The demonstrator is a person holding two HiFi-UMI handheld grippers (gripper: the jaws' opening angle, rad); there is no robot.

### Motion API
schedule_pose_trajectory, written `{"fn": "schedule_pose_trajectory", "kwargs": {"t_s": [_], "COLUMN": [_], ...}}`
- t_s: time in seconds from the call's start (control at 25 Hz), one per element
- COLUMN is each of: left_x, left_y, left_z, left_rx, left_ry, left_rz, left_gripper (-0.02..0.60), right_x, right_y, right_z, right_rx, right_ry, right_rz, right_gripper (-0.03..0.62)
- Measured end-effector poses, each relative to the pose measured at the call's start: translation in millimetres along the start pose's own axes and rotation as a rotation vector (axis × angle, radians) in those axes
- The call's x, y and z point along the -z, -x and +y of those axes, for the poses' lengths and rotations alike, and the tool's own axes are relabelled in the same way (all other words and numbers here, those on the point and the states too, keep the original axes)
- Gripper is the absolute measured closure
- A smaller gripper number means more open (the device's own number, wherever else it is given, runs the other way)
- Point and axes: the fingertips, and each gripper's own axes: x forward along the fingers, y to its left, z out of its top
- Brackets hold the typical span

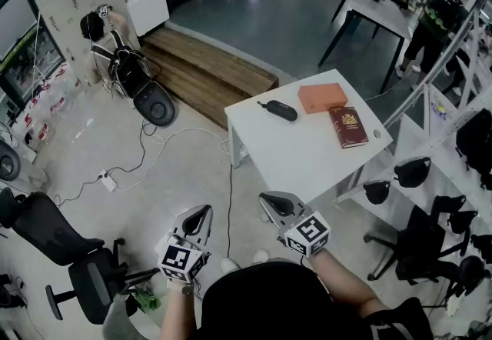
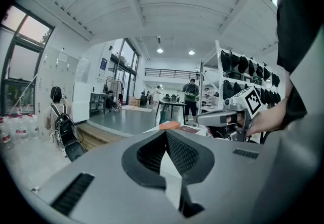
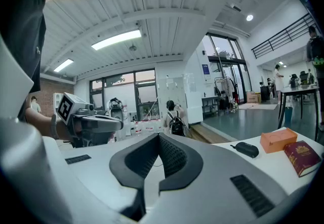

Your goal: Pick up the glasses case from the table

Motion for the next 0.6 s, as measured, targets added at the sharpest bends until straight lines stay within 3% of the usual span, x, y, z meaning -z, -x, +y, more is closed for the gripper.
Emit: {"fn": "schedule_pose_trajectory", "kwargs": {"t_s": [0.6], "left_x": [-9.0], "left_y": [-52.1], "left_z": [-27.8], "left_rx": [-0.016], "left_ry": [-0.022], "left_rz": [0.037], "left_gripper": [0.563], "right_x": [3.7], "right_y": [20.2], "right_z": [-53.7], "right_rx": [-0.016], "right_ry": [-0.072], "right_rz": [-0.023], "right_gripper": [0.566]}}
